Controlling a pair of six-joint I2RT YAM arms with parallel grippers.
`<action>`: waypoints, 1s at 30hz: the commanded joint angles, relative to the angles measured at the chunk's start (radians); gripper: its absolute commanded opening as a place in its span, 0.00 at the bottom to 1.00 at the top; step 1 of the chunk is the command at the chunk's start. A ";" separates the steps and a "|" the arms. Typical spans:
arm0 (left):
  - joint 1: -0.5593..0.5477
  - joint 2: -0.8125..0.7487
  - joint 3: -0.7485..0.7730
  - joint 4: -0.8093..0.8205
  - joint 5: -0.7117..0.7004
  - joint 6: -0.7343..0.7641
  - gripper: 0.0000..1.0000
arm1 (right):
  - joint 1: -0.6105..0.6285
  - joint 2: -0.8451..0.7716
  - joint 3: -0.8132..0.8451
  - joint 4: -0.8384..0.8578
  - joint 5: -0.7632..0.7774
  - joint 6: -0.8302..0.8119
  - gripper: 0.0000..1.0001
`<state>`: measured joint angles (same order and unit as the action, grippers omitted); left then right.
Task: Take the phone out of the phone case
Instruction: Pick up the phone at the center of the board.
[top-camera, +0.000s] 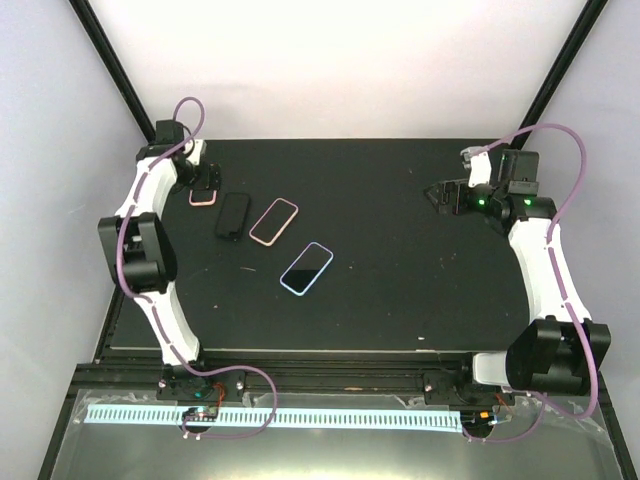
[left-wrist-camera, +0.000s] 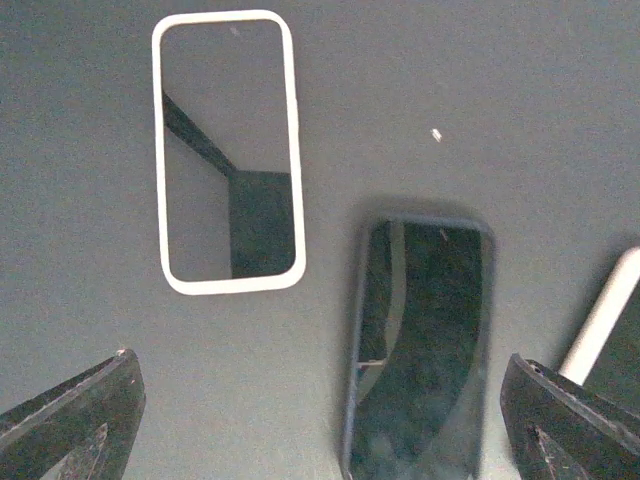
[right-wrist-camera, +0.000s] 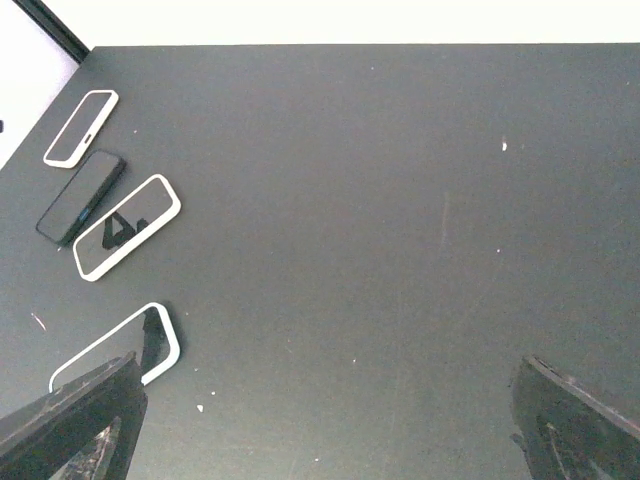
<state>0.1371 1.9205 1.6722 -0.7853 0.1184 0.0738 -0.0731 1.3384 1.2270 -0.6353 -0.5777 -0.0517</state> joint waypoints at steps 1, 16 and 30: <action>0.017 0.161 0.214 -0.091 -0.084 -0.018 0.99 | 0.006 -0.036 0.009 0.054 0.002 0.014 1.00; 0.048 0.523 0.564 -0.122 -0.117 -0.041 0.99 | 0.007 -0.032 0.031 0.059 0.023 0.021 1.00; 0.047 0.625 0.642 -0.133 -0.116 -0.044 0.99 | 0.007 -0.016 0.044 0.069 0.036 0.047 1.00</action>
<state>0.1802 2.5164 2.2459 -0.8925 0.0013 0.0406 -0.0723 1.3155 1.2324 -0.5972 -0.5510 -0.0261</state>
